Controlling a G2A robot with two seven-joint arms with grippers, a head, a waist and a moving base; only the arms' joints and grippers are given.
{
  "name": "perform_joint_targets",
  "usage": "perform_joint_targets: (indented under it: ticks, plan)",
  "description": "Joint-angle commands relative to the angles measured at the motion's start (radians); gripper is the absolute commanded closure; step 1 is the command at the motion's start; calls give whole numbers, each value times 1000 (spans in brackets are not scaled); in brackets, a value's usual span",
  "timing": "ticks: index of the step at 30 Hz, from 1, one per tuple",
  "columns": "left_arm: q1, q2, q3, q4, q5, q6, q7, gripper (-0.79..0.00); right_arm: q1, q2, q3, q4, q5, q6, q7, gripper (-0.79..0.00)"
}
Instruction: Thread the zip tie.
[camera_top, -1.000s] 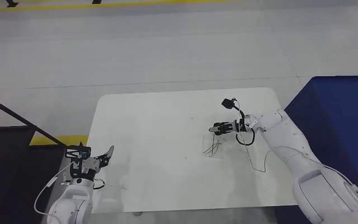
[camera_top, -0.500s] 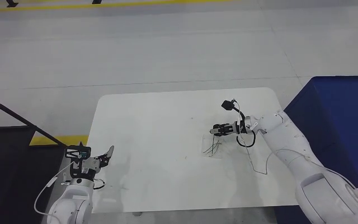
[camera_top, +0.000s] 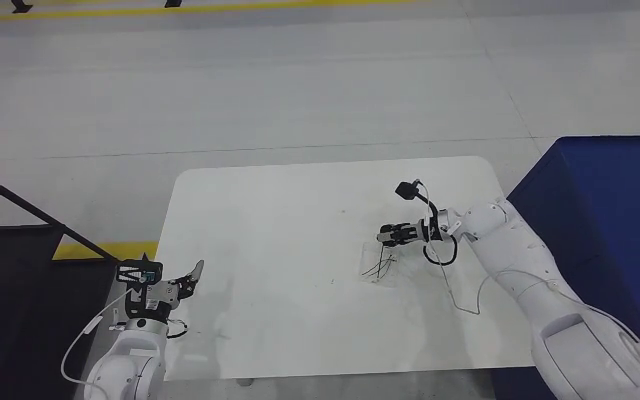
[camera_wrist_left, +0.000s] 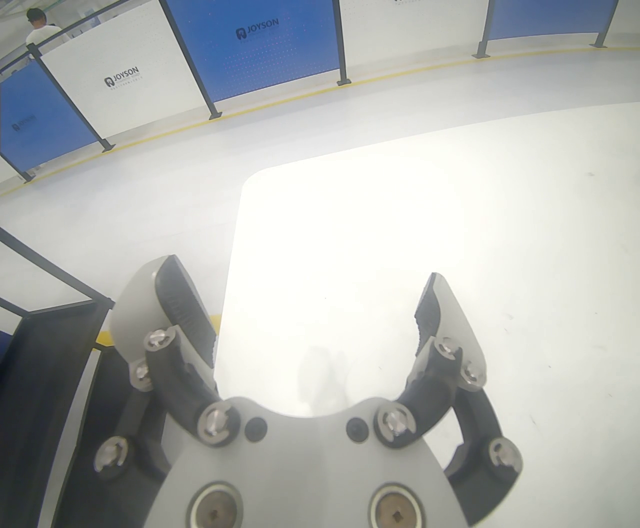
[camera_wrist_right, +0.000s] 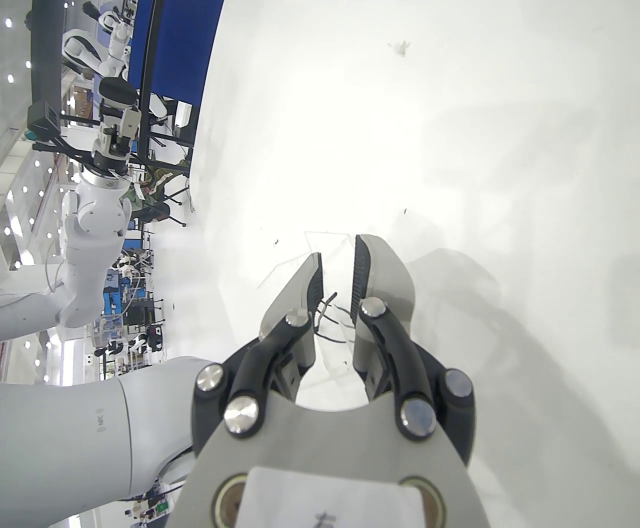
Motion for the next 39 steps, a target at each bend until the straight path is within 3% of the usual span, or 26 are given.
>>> perform_joint_targets:
  ticks: [1, 15, 27, 39]
  plan:
    - [0, 0, 0, 0, 0, 0, 0, -785, -2, 3, 2, -5, -7, 4, 4, -142]
    - [0, 0, 0, 0, 0, 0, 0, -785, -50, 37, 32, -110, -38, 22, 22, -160]
    - [0, 0, 0, 0, 0, 0, 0, -785, -88, 63, 64, -201, -23, 65, 53, -77]
    - [0, 0, 0, 0, 0, 0, 0, -785, -101, 67, 61, -227, -44, 90, 45, -89]
